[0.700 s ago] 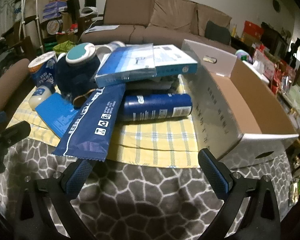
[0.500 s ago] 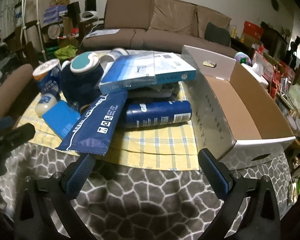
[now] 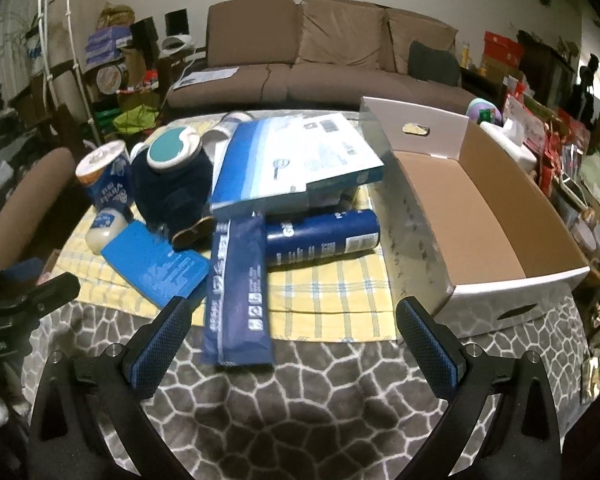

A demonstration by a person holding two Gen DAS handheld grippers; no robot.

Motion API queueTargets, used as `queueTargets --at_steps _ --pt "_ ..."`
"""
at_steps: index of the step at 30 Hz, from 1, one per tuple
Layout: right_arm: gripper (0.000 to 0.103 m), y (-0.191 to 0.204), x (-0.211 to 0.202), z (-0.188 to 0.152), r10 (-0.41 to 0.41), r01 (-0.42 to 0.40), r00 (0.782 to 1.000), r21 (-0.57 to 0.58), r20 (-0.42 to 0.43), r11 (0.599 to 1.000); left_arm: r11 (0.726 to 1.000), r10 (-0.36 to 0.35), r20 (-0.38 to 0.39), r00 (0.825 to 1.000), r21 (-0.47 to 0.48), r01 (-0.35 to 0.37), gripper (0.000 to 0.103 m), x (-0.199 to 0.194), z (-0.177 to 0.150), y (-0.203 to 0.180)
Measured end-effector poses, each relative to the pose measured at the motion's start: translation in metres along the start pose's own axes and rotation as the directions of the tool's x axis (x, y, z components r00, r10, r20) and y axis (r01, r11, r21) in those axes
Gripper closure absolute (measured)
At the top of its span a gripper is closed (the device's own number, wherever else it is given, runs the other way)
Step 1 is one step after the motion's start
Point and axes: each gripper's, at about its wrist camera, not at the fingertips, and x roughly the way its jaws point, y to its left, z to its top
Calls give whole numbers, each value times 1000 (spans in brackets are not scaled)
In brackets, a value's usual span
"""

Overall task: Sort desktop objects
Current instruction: 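Move the right tool toward the toilet paper roll on the table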

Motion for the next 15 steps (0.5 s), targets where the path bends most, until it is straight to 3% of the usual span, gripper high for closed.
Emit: queueTargets --at_steps 10,15 --pt "0 -22 15 29 54 -55 998 52 20 997 999 -19 -14 1000 35 19 0 19 16 1" --pt "0 -23 25 24 134 -135 991 85 16 987 993 -102 -43 994 51 104 0 34 11 -6"
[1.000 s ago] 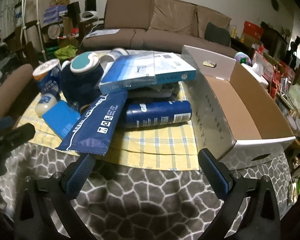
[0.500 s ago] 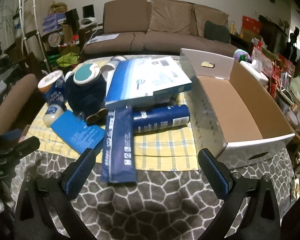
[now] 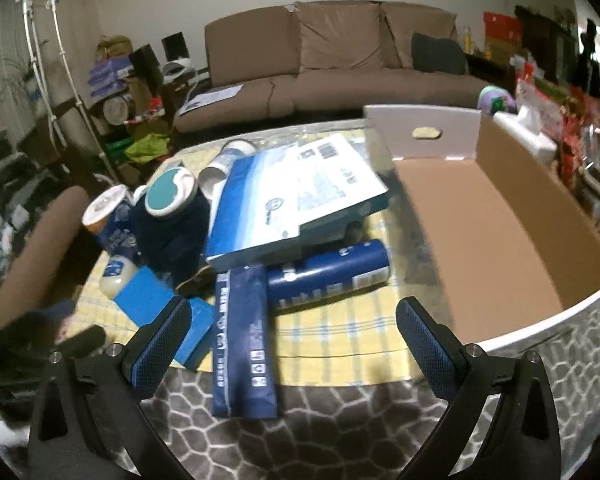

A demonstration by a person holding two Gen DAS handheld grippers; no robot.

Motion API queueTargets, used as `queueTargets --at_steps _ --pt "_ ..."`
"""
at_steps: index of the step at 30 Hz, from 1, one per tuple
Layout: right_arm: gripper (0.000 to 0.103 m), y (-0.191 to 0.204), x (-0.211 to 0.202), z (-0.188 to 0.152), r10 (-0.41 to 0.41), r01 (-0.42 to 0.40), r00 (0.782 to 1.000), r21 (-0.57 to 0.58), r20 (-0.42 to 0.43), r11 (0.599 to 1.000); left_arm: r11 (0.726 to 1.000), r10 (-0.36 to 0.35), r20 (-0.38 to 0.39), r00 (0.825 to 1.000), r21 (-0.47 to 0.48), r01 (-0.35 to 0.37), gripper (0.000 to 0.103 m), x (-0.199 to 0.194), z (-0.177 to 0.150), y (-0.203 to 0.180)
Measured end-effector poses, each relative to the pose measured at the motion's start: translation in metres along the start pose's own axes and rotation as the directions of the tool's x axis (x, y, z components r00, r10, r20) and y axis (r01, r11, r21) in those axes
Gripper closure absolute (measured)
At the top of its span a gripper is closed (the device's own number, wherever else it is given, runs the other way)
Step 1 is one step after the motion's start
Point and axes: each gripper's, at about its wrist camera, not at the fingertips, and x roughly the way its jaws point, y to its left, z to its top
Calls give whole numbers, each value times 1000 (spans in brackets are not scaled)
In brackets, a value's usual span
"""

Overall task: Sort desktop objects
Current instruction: 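Move the right tool toward the toilet paper roll on the table, then grasp the toilet paper roll from above with the right tool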

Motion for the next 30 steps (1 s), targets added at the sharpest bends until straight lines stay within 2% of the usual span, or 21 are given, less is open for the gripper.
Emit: queueTargets --at_steps 3,6,9,12,15,19,25,30 --pt "0 4 19 -12 14 -15 999 -13 -49 1000 1000 -23 -31 999 13 24 0 12 -11 -3" --pt "0 7 34 -26 24 -25 996 -9 -89 1000 1000 -14 -56 998 5 15 0 20 -21 1" --pt "0 11 34 -32 37 -39 996 -20 -78 999 1000 15 -70 997 -26 -17 0 23 -28 20" --pt "0 29 26 -32 86 -89 996 -81 -38 993 995 47 -86 995 -82 -54 0 23 -28 48" --pt "0 58 27 -29 145 -149 989 -146 -40 978 987 59 -84 995 -145 -71 0 20 -20 78" --pt "0 84 44 -34 209 -219 974 -138 -86 966 982 65 -77 995 -170 -78 0 14 -7 107" --pt "1 109 63 -42 201 -220 972 -169 -124 961 971 79 -36 996 -225 -85 0 -1 11 146" --pt "1 127 67 -23 201 -220 974 -211 -107 952 967 133 1 991 -219 -130 0 0 42 168"
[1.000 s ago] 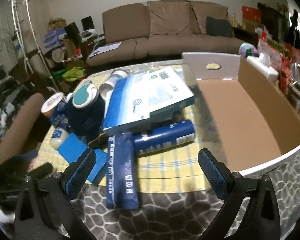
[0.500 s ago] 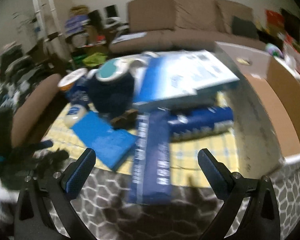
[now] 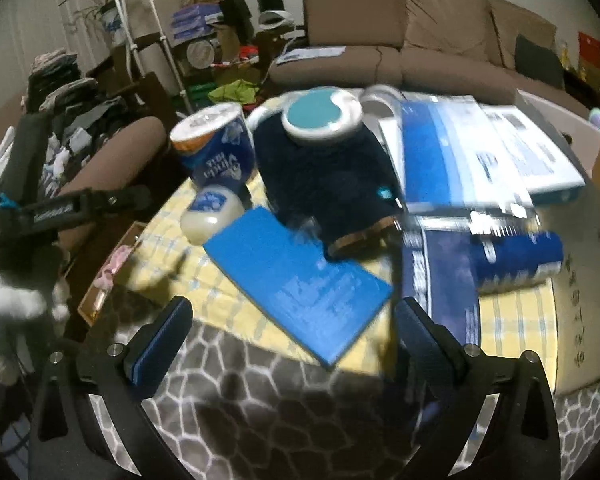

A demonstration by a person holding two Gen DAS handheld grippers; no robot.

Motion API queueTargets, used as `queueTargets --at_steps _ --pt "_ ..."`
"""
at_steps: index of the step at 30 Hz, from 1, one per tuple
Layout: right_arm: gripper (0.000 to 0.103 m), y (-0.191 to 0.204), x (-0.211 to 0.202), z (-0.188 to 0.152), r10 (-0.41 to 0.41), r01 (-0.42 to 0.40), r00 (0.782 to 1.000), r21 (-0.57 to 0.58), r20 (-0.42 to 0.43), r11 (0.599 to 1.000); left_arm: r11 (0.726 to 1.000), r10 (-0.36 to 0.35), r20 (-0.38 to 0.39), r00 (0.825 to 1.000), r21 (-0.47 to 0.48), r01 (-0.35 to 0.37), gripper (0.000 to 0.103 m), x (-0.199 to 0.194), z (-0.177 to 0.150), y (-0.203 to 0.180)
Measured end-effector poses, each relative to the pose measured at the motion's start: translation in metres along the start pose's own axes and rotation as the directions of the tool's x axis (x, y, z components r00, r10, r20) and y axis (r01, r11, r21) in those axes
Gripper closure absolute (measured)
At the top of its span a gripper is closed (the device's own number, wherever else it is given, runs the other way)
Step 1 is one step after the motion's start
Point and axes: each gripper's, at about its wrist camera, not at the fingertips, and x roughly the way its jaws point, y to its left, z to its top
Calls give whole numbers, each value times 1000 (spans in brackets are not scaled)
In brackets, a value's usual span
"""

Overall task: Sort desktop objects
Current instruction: 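Grasp the toilet paper roll from above with the right tool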

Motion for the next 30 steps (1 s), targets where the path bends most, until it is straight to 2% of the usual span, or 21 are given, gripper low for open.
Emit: queueTargets --at_steps 3,7,11,15,19,22,27,30 --pt "0 11 5 28 9 -9 1000 -26 22 1000 998 44 20 999 46 -45 0 12 23 2" --pt "0 23 18 84 72 -71 996 -16 48 997 990 88 36 995 104 -91 0 36 45 6" --pt "0 40 49 147 85 -84 995 -44 45 996 995 55 -13 998 86 -53 0 65 52 11" --pt "0 53 104 187 96 -98 995 -69 -42 993 996 25 -24 999 83 -23 0 81 60 12" --pt "5 50 148 203 128 -134 984 -40 -127 990 995 -22 -61 998 98 28 0 95 63 11" --pt "7 48 172 208 129 -134 977 -20 -172 991 994 -28 -60 998 101 34 0 99 66 9" --pt "12 45 195 207 188 -187 959 22 -213 982 994 -60 -59 996 83 65 0 106 70 12" --pt "13 48 199 204 177 -181 959 4 -219 983 995 -78 -59 995 61 82 0 109 69 14"
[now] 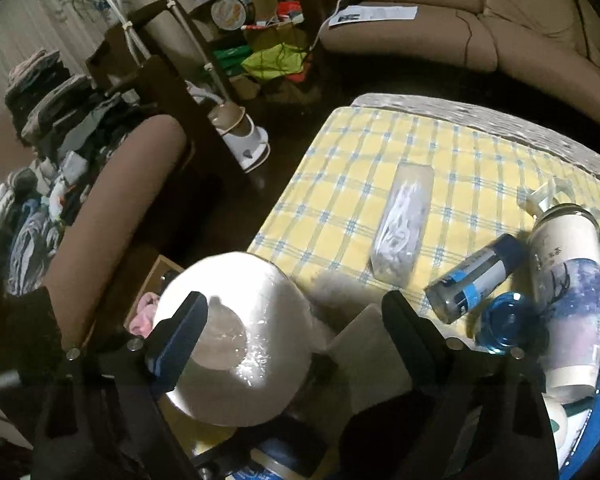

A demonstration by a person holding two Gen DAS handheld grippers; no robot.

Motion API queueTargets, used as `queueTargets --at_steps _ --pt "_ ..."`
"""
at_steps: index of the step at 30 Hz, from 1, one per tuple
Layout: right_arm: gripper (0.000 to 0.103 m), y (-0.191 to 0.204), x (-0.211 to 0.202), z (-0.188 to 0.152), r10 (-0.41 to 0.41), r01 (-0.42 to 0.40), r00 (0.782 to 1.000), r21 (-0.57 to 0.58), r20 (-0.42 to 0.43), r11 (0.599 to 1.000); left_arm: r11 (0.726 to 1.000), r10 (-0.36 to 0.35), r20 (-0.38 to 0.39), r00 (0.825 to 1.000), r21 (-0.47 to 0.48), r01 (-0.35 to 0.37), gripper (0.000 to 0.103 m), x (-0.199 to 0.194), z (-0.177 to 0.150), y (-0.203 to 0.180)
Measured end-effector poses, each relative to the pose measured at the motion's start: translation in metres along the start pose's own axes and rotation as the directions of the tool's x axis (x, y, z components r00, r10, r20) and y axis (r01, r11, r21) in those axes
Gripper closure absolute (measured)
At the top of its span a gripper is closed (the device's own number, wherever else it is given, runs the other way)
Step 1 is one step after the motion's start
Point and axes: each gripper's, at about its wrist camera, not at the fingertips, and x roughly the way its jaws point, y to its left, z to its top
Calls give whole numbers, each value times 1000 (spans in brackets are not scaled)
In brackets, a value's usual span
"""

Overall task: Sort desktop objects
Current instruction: 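Grasp the toilet paper roll from above with the right tool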

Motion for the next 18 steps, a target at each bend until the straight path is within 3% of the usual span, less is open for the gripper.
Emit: queueTargets --at_steps 1,4,6,10,13,18 --pt "14 1 1 -1 -3 3 1000 -5 -2 1000 1000 -12 0 1000 -11 12 5 0 -1 1" --pt "23 5 0 -2 21 -21 1000 -28 -6 999 999 -25 8 1000 -23 25 5 -2 -2 2" --pt "50 11 -2 -2 69 -71 997 -47 -23 996 999 -32 13 999 -25 32 6 -3 -4 3" --pt "50 26 4 -5 -22 14 998 -118 -66 993 999 -36 17 999 -27 37 6 -4 -7 4" --pt "46 14 10 -3 22 -24 995 -19 -95 1000 999 -30 27 999 -24 31 6 -5 -9 1" --pt "45 16 2 -6 52 -51 997 13 -58 999 997 -57 30 998 -58 58 5 -10 -8 5"
